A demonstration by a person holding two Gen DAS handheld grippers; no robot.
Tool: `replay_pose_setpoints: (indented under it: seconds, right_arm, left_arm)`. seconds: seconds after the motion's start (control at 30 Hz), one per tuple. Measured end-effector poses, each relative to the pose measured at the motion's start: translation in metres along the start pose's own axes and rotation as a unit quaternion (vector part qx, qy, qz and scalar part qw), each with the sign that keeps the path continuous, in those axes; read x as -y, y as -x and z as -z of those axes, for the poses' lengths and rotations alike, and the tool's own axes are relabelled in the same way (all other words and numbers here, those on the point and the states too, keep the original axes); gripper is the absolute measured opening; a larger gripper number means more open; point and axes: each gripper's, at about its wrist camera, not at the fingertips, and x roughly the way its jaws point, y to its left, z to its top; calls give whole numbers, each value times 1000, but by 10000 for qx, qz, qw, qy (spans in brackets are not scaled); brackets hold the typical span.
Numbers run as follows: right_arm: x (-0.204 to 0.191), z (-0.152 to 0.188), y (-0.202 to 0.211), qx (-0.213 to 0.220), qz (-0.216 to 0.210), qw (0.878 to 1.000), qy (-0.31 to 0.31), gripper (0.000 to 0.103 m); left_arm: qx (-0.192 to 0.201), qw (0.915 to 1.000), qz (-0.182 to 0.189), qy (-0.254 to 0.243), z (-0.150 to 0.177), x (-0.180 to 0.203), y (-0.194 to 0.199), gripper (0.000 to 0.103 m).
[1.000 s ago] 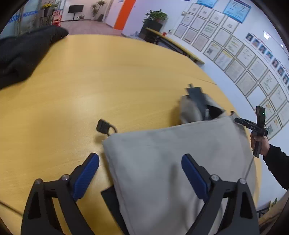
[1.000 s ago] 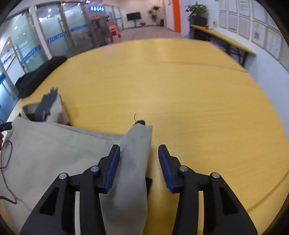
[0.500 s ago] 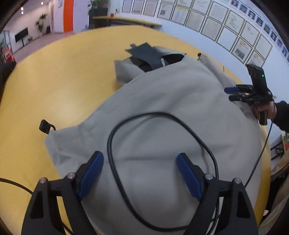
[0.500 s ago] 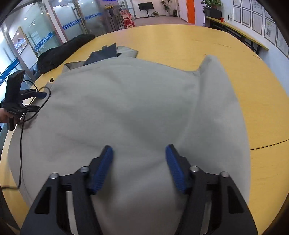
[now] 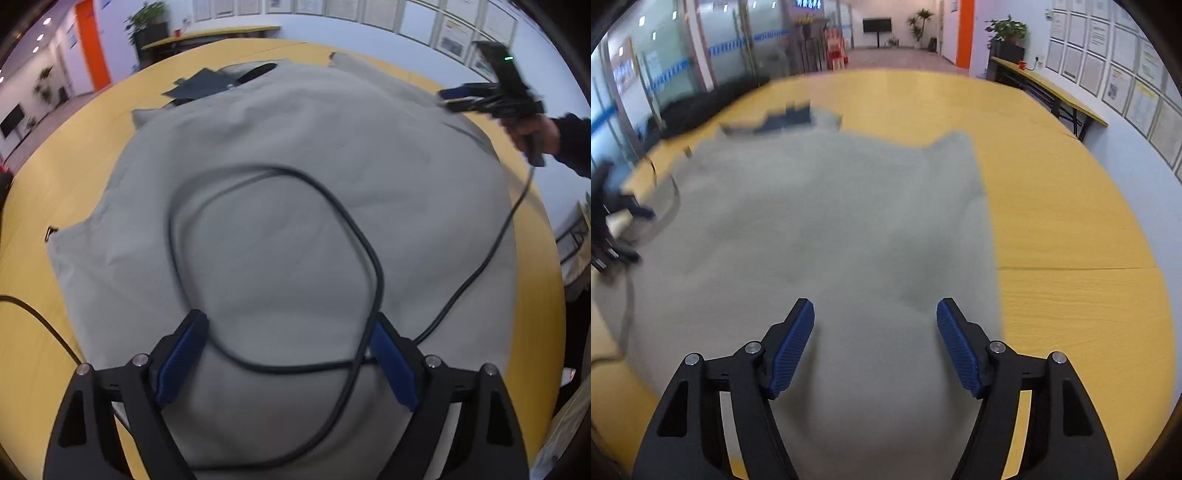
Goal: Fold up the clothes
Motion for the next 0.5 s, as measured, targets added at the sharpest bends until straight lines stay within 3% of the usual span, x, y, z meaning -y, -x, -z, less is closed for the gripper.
replay_pose_setpoints:
  seconds: [0.07,0.13,0.2,0.3,0.37,0.5]
  right_arm:
    - [2,1,19,72,-17,10000,-8,72]
    - [9,5,50,87,62,9999,-36,85]
    - [27,26,82,-134,175,9994,-277,89]
    - [45,85,87,-790,205,9914,-1022,89]
    - [36,123,67,-905,-66,9798,-1785,89]
    - [3,162,36,-483,-511,9451,-3191,81]
  left_arm:
    - [57,9998,-77,175,4,7,28,84]
    - [60,9991,-189,373,16,16,65,85]
    - [-85,9970,-326,691,39,32,118,89]
    - [-560,9920,-698,890,71,44,157,92]
    - [-560,9933,-816,605,69,49,158,92]
    - [-388,9981,-421,-230,36,48,112,92]
